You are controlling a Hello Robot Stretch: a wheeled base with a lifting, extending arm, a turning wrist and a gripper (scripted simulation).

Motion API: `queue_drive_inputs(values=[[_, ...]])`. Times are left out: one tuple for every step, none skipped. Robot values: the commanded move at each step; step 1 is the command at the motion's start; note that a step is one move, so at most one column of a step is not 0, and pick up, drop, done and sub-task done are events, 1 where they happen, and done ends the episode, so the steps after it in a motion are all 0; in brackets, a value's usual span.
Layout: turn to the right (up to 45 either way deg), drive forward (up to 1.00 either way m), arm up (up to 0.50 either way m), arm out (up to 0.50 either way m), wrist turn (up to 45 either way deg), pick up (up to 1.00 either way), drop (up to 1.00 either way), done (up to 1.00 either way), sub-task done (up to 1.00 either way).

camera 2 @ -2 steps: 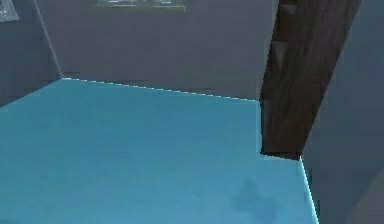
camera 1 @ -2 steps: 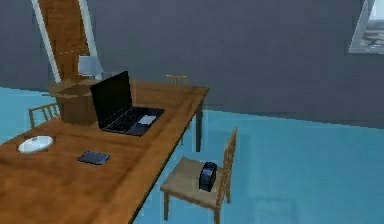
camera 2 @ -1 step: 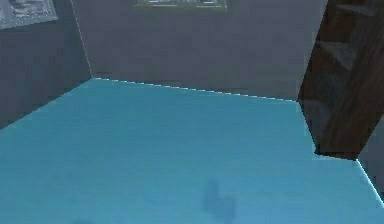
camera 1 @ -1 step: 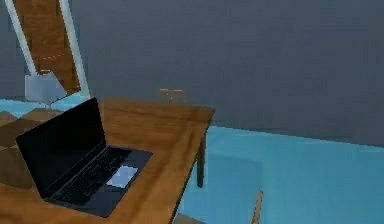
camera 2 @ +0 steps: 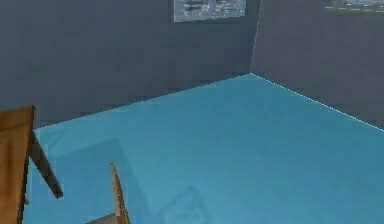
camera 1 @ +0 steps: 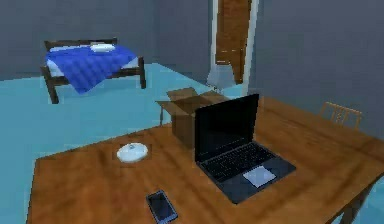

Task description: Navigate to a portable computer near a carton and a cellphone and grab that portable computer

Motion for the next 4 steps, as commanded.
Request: queue_drive_inputs(values=[[-45.0,0.00,0.00,0.00,0.0,0.00,0.00,0.00,0.00],[-24.0,0.00,0.00,0.00,0.0,0.00,0.00,0.00,0.00],[0.0,0.00,0.50,0.00,0.0,0.00,0.00,0.00,0.00],[0.0,0.00,0.36,0.00,0.0,0.00,0.00,0.00,0.00]])
